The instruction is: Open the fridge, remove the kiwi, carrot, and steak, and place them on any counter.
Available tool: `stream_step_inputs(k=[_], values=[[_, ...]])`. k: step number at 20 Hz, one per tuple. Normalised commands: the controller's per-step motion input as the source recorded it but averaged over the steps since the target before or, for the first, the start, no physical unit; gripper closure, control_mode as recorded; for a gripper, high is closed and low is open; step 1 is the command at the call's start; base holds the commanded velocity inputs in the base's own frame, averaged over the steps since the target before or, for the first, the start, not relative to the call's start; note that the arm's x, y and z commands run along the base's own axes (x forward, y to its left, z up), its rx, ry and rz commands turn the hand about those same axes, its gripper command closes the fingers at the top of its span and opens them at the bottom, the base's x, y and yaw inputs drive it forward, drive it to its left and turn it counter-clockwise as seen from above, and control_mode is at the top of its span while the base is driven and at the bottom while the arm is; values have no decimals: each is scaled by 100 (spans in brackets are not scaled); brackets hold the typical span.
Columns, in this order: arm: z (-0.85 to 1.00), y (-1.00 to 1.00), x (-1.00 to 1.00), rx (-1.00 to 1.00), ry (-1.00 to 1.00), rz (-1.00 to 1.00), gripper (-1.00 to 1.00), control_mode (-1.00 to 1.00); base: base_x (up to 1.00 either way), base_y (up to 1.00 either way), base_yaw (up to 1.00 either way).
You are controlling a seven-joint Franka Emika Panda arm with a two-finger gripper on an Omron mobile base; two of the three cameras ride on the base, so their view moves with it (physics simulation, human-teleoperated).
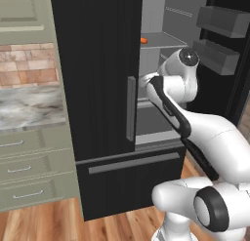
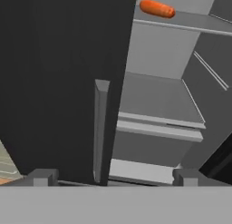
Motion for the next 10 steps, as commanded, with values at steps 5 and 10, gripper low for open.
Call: stream_step_inputs(k=[5, 10], values=[[-28, 46, 9, 0, 0, -1, -100, -100, 0, 0, 0], [-14, 26, 45, 0, 0, -6, -100, -100, 0, 0, 0]])
